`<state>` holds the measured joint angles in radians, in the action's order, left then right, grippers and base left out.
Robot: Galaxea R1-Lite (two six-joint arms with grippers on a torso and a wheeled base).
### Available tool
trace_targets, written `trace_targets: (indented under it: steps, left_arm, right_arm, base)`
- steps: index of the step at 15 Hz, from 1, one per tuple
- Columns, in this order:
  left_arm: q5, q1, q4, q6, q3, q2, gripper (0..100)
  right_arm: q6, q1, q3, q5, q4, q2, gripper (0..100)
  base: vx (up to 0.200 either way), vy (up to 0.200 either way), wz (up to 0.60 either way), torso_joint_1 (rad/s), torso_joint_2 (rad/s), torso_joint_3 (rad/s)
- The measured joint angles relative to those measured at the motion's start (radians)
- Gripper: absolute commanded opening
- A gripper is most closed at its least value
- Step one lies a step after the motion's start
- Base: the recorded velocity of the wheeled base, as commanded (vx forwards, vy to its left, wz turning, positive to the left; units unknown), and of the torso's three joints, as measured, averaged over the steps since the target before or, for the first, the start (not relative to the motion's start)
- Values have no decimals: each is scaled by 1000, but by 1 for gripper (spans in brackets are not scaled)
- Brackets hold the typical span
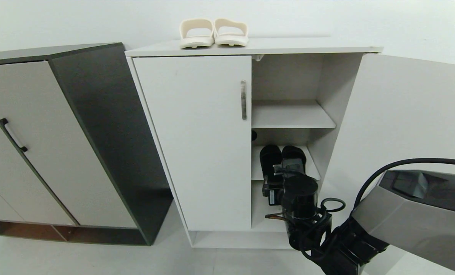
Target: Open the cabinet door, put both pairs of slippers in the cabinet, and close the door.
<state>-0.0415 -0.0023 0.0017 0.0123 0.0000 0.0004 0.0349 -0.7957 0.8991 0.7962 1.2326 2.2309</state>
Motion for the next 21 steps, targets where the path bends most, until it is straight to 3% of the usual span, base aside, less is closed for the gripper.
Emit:
trace_targets:
  steps: [8,21]
  left_arm:
    - [0,0,0,0,0,1,0]
    - [1,-1,0,0,0,1,0]
  right_arm:
    - [-16,2,-41,-32,48,0,100]
    - [-104,16,-97,-49,111,1,100]
  base:
    - [0,200,0,1,0,5]
    - [0,0,0,0,0,0]
